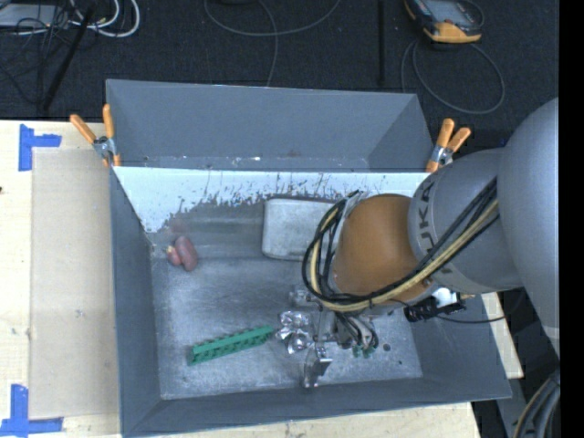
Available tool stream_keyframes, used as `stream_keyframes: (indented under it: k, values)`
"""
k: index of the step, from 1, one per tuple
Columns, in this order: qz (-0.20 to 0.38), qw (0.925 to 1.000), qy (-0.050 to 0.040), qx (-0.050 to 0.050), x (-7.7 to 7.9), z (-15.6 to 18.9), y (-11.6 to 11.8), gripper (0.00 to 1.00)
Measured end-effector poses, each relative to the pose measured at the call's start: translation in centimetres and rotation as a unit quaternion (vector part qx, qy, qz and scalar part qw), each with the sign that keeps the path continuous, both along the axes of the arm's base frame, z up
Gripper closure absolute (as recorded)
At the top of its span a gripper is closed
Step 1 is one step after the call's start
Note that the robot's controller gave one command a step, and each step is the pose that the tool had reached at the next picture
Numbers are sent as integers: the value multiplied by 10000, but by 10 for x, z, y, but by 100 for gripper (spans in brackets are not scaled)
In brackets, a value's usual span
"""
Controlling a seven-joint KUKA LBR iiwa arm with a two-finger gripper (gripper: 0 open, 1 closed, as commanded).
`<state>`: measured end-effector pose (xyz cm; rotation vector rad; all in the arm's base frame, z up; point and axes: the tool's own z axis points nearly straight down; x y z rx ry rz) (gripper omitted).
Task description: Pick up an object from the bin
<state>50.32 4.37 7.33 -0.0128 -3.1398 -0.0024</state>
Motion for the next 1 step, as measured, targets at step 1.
stream_keyframes:
  k: [1]
  values:
    - [-10, 10000, -48, 1, 3, 5, -1, 100]
